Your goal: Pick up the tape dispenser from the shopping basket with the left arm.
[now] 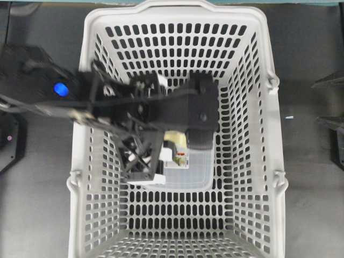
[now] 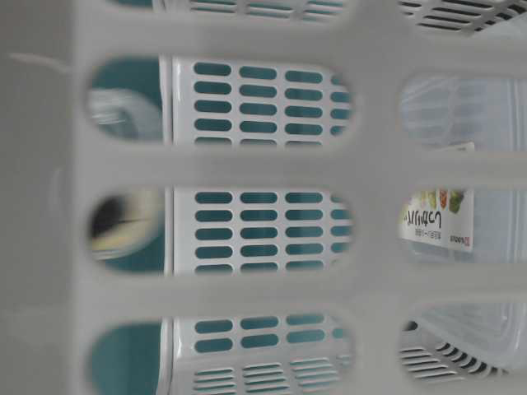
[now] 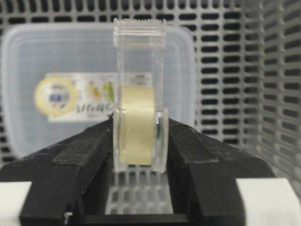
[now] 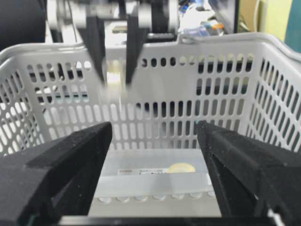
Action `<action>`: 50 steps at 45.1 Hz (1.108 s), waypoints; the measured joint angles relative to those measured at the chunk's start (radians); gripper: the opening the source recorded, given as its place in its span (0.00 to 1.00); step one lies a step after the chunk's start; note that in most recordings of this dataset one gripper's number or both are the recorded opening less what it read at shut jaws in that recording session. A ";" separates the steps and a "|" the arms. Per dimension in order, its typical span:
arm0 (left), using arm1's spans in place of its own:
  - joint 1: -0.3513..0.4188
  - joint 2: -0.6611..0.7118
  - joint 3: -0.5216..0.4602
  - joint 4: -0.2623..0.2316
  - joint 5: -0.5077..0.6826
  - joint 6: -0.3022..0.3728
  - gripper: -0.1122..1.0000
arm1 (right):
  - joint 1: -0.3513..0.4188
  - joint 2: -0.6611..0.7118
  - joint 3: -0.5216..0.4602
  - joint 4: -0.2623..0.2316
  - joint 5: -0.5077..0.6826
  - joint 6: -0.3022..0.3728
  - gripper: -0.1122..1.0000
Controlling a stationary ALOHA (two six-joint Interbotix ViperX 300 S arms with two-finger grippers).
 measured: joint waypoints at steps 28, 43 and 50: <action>0.000 0.040 -0.181 0.000 0.190 0.002 0.37 | -0.002 0.000 0.002 0.000 -0.002 0.000 0.73; 0.002 0.043 -0.181 0.002 0.190 0.000 0.37 | 0.000 0.000 0.003 0.000 -0.002 -0.002 0.73; 0.002 0.043 -0.175 0.002 0.181 0.002 0.37 | -0.002 0.000 0.003 -0.002 0.000 0.000 0.73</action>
